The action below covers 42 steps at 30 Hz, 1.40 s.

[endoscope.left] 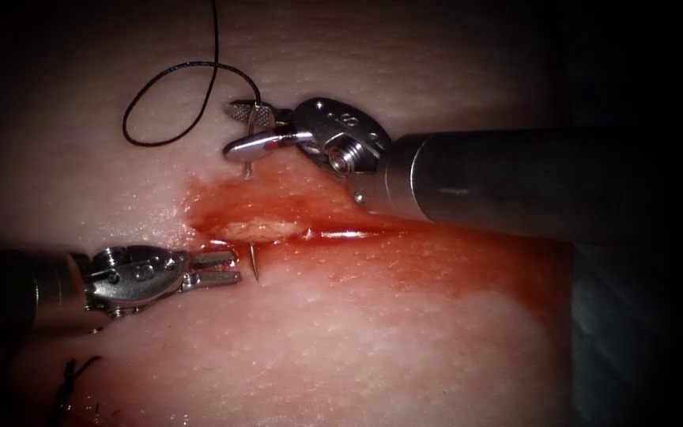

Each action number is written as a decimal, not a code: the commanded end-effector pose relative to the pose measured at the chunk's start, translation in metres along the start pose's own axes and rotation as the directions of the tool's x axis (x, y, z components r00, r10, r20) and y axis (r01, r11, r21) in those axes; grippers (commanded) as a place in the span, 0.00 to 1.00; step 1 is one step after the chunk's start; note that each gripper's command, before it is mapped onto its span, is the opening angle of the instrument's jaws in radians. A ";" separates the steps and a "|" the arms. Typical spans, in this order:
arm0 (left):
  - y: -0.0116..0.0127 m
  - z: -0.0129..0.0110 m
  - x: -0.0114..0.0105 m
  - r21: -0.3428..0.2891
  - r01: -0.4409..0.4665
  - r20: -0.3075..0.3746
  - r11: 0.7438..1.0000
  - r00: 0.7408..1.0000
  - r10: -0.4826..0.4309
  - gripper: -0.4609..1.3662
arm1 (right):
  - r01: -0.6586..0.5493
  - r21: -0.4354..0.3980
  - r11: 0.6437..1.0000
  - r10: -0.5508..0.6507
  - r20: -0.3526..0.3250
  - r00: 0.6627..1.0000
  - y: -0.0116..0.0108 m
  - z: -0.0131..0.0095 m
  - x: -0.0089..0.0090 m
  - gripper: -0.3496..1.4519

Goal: Wound Closure
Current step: Insert the needle through the skin above the cut with the right end effector

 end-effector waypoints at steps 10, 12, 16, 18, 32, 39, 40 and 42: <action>0.0000 0.0000 0.0000 -0.001 0.000 0.000 1.000 1.000 0.000 0.29 | -0.011 0.005 1.000 0.011 -0.003 1.000 -0.0001 0.0000 0.0006 0.00; 0.0000 0.0000 0.0000 -0.001 0.000 0.000 1.000 1.000 0.000 0.29 | -0.126 -0.021 0.992 0.126 -0.005 0.992 -0.0001 0.0001 0.0009 0.00; 0.0000 0.0000 0.0000 -0.002 0.000 0.000 1.000 1.000 0.000 0.29 | -0.281 -0.066 0.957 0.281 -0.013 0.960 -0.0002 0.0000 0.0014 0.00; 0.0000 0.0000 0.0000 -0.002 0.000 0.000 1.000 1.000 0.000 0.29 | -0.316 -0.099 0.944 0.318 0.001 0.948 -0.0004 0.0000 0.0016 0.00; 0.0000 0.0000 0.0000 -0.002 -0.001 0.000 1.000 1.000 0.001 0.29 | -0.577 -0.114 0.809 0.585 0.060 0.809 -0.0021 -0.0002 -0.0005 0.00; 0.0000 0.0000 0.0000 -0.002 -0.001 0.000 1.000 1.000 0.001 0.29 | -0.606 -0.080 0.792 0.611 0.082 0.788 -0.0042 0.0005 -0.0026 0.00; 0.0000 0.0000 0.0000 -0.002 -0.001 0.000 1.000 1.000 0.001 0.29 | -0.614 -0.071 0.786 0.619 0.085 0.781 -0.0048 0.0007 -0.0029 0.00; 0.0000 0.0000 0.0000 -0.002 -0.001 0.000 1.000 1.000 0.001 0.29 | -0.622 -0.071 0.779 0.626 0.091 0.774 -0.0056 0.0010 -0.0033 0.00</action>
